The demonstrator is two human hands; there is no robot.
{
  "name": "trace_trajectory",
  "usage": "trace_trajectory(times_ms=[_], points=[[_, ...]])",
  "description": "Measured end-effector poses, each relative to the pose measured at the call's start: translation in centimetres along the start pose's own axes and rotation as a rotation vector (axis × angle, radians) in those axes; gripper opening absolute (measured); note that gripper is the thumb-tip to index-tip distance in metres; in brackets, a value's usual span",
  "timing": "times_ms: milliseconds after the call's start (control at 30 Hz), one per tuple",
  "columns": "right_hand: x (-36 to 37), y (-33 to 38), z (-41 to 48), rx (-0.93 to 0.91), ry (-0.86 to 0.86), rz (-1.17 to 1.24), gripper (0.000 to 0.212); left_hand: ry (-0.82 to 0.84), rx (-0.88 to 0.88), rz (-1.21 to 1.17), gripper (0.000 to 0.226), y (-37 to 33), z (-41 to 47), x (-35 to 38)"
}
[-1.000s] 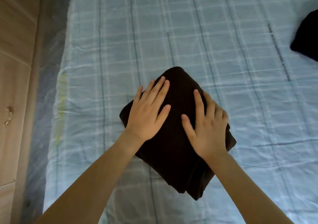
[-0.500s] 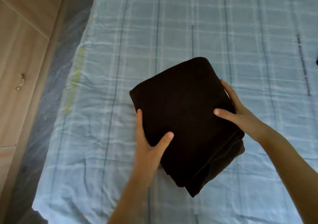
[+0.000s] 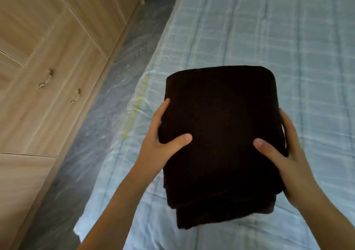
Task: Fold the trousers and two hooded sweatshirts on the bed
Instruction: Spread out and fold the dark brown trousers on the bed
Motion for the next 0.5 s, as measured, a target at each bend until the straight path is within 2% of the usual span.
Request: trace_trajectory(times_ms=[233, 367, 500], points=[[12.0, 0.9, 7.6, -0.015, -0.064, 0.119, 0.082, -0.003, 0.041, 0.103, 0.084, -3.1, 12.0, -10.4], [16.0, -2.4, 10.3, 0.040, -0.145, 0.088, 0.088, 0.072, -0.050, 0.174, 0.079, 1.8, 17.1, -12.9], [16.4, -4.2, 10.8, 0.024, -0.233, -0.022, 0.089, 0.118, -0.081, 0.111, 0.077, 5.6, 18.3, -13.0]])
Point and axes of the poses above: each hand's wrist, its own z-axis towards the middle knuckle, its own x-axis out of the palm, y = z × x, the point moved 10 cm from there along z, towards the middle knuckle, and after that the axes turned 1 degree about -z, right-handed, at the moved point
